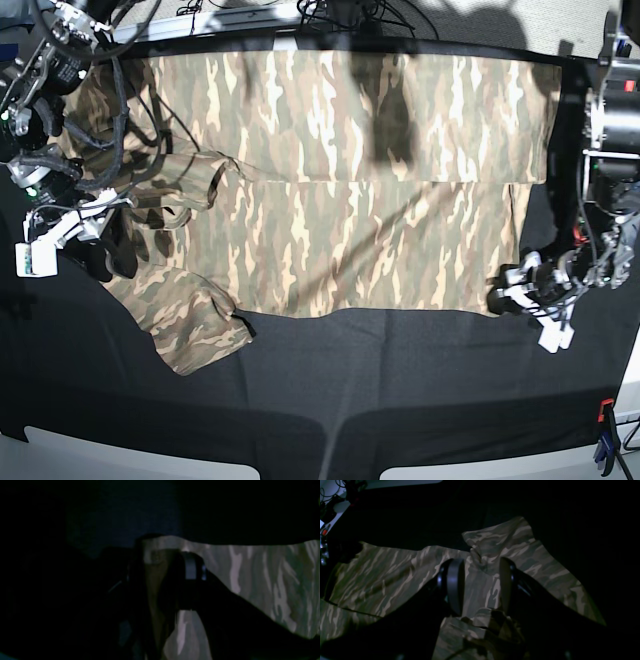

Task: Layout the t-shirt on the table in an organized manner, then fold the t-shirt properly
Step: 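Move both grippers down to the shirt's hem corners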

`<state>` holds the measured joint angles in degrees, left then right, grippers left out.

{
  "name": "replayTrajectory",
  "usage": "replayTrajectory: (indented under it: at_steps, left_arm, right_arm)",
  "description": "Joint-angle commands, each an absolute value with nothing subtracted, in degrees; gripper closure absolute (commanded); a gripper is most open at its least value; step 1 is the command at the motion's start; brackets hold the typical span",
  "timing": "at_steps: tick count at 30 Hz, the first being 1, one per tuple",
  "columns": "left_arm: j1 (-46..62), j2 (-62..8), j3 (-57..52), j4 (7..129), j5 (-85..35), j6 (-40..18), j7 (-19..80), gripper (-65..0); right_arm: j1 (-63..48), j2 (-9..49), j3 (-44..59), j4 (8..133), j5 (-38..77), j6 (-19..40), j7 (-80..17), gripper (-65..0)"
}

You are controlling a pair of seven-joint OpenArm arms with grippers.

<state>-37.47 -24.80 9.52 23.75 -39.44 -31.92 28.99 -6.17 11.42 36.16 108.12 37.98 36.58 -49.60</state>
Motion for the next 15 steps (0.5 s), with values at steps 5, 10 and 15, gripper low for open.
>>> replayTrajectory:
  at_steps: [5, 10, 15]
  left_arm:
    - [-39.0, -25.3, 9.3, 24.5, -42.7, -36.5, 29.2, -21.5]
    - [-39.0, -24.3, 9.4, 24.5, -41.8, -36.9, 29.5, -13.4]
    - [-38.9, -23.4, 9.3, 24.5, -41.9, -36.9, 28.6, -12.4]
  right_arm:
    - [-5.4, 12.1, 36.4, 109.1, 39.2, 37.6, -48.5, -22.5]
    - [-5.4, 12.1, 36.4, 109.1, 39.2, 37.6, -48.5, -22.5]
    - [-5.4, 12.1, 36.4, 109.1, 39.2, 37.6, -48.5, -22.5]
